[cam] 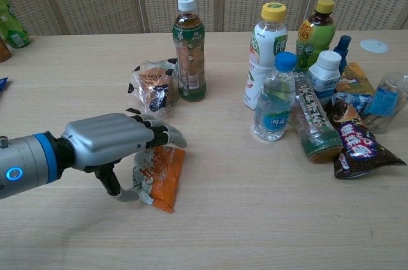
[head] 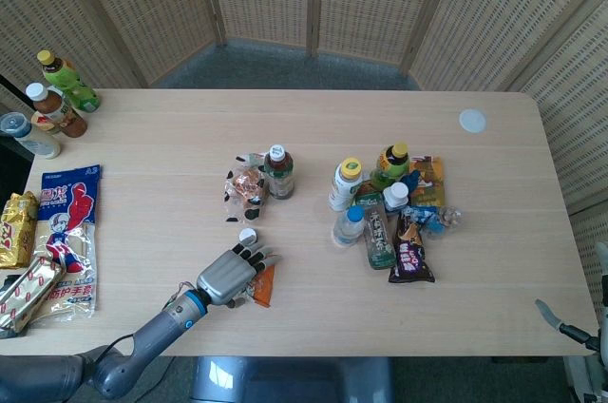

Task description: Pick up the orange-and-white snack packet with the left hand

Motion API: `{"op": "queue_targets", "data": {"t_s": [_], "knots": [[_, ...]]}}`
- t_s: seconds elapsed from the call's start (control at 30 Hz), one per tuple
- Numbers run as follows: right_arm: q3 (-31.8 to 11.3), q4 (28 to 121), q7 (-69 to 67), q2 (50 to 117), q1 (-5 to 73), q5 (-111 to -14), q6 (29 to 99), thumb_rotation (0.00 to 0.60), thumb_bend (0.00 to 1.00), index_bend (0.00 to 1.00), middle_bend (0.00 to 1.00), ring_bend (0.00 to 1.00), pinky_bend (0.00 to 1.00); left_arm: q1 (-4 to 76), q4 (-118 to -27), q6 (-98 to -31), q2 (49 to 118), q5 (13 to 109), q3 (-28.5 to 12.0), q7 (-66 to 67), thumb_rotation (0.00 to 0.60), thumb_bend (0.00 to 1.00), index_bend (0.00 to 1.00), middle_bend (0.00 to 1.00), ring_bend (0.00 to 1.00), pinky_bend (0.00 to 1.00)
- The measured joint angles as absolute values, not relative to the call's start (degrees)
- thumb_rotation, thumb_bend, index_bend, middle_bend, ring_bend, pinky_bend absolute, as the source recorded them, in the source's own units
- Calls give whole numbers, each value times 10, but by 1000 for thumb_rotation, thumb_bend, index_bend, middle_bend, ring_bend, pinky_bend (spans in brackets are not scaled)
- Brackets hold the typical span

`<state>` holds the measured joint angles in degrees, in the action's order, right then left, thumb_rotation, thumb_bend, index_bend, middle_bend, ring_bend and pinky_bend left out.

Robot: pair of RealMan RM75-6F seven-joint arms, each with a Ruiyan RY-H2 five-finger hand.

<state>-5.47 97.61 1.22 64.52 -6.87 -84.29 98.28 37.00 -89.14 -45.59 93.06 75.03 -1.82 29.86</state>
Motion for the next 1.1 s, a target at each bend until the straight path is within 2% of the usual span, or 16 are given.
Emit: {"op": "queue_targets", "data": {"t_s": [0.1,0.23,0.33,0.4,0.67,0.9,1.1], "knots": [[-56,974,8,645,-72,-842,986,386,148,0,0,0,0,377,-878,-456,943,752,-15,300,600,254,399,355,283,11],[-55,969,1,646,-77,-841,990,391,149,0,0,0,0,378,-860,-473,957,757,-12,307,600,220,578,545,456,243],[-55,967,-2,647,-81,-840,993,391,147,0,0,0,0,377,-852,-489,964,760,-13,303,600,209,656,659,559,353],[-56,967,-3,647,-83,-839,996,390,148,0,0,0,0,375,-846,-501,968,766,-14,295,600,207,688,700,602,389],[-59,970,2,646,-80,-841,991,391,149,0,0,0,0,369,-844,-553,957,792,-38,225,600,200,700,719,624,416],[-61,966,3,655,-72,-840,977,389,150,0,0,0,0,363,-921,-597,878,801,-76,170,600,189,684,714,620,414],[-62,954,-4,666,-67,-841,971,391,149,0,0,0,0,351,-965,-681,831,827,-124,97,600,184,674,705,617,406]]}}
